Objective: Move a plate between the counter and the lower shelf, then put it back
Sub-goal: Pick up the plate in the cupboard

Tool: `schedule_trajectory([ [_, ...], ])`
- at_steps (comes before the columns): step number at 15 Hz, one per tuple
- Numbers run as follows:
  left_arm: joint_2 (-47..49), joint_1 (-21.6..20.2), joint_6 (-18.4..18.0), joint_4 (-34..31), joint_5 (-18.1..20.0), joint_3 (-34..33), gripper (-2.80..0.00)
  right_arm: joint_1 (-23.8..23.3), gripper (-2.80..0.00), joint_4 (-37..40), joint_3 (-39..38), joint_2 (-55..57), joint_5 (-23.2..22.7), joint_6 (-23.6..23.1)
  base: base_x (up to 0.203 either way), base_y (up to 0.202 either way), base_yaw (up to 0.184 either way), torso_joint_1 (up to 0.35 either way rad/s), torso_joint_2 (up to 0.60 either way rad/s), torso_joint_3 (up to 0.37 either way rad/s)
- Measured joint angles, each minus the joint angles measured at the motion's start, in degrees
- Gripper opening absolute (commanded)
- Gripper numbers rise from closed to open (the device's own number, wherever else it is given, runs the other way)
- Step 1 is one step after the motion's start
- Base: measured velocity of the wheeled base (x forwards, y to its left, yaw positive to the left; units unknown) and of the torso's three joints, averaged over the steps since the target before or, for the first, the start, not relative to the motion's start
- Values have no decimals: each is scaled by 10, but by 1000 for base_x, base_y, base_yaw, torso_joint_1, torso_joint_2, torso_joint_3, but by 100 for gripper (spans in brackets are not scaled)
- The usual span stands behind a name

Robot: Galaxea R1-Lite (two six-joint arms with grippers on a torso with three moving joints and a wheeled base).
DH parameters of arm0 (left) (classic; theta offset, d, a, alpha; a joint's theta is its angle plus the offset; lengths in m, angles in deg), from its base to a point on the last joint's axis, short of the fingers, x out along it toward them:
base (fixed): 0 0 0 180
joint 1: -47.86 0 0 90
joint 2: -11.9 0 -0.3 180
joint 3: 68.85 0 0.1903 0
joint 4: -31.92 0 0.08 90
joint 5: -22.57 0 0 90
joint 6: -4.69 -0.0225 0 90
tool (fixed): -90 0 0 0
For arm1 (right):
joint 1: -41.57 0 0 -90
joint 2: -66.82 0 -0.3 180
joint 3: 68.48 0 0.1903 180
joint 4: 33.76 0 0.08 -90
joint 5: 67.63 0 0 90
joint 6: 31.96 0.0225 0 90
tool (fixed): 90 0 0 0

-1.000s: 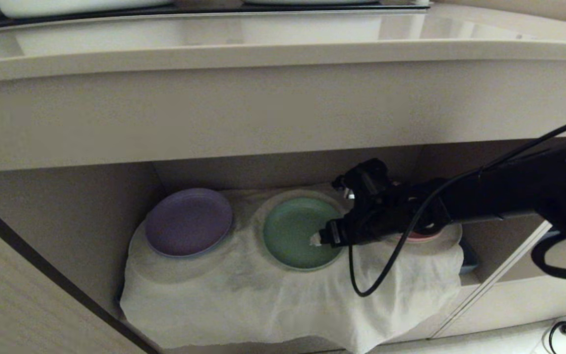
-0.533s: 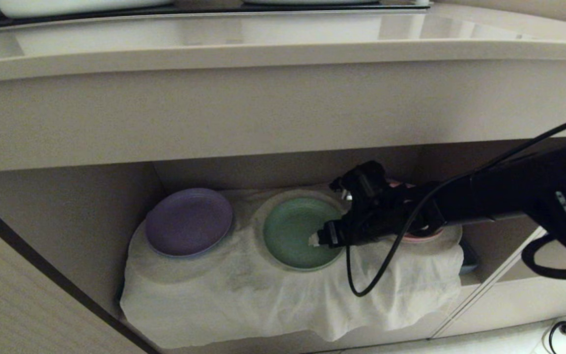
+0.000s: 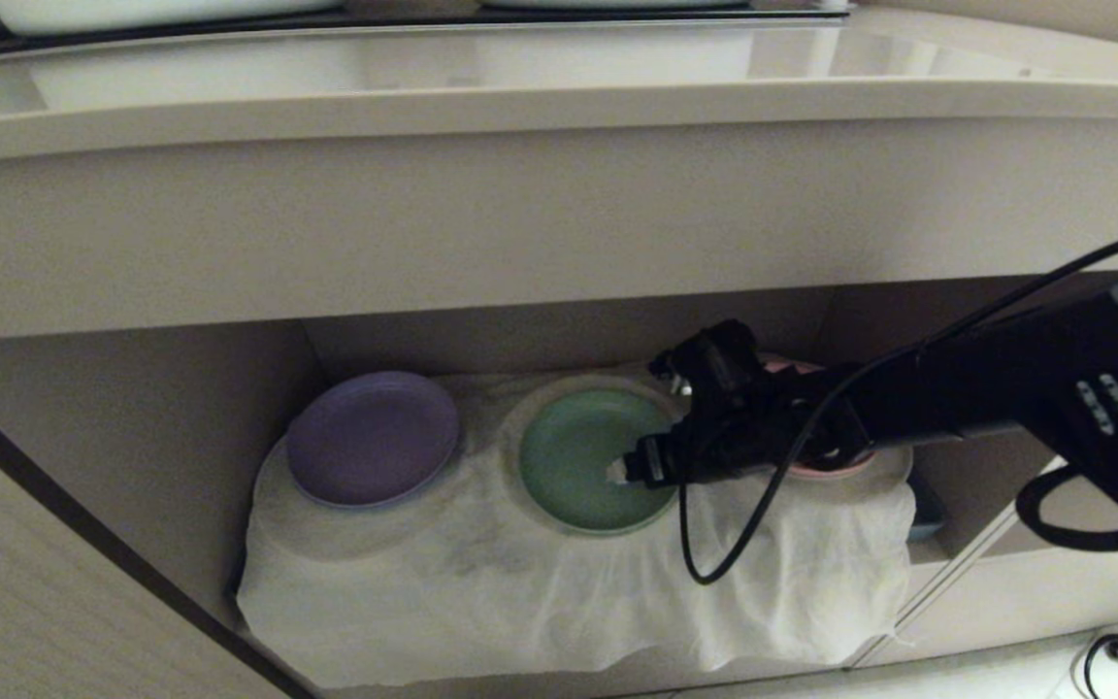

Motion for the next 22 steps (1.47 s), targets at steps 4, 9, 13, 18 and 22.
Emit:
schedule_trajectory([
  [4, 0, 0, 0, 0, 0, 0, -280, 0, 0, 0, 4, 5, 31, 7, 0, 0, 0, 0, 0, 0],
  [9, 0, 0, 0, 0, 0, 0, -280, 0, 0, 0, 10, 8, 33, 23, 0, 0, 0, 0, 0, 0],
  [13, 0, 0, 0, 0, 0, 0, -280, -1, -280, 2, 11, 9, 34, 23, 0, 0, 0, 0, 0, 0],
  [18, 0, 0, 0, 0, 0, 0, -280, 0, -280, 0, 9, 8, 35, 25, 0, 0, 0, 0, 0, 0],
  [22, 0, 0, 0, 0, 0, 0, -280, 0, -280, 1, 7, 6, 34, 23, 0, 0, 0, 0, 0, 0],
])
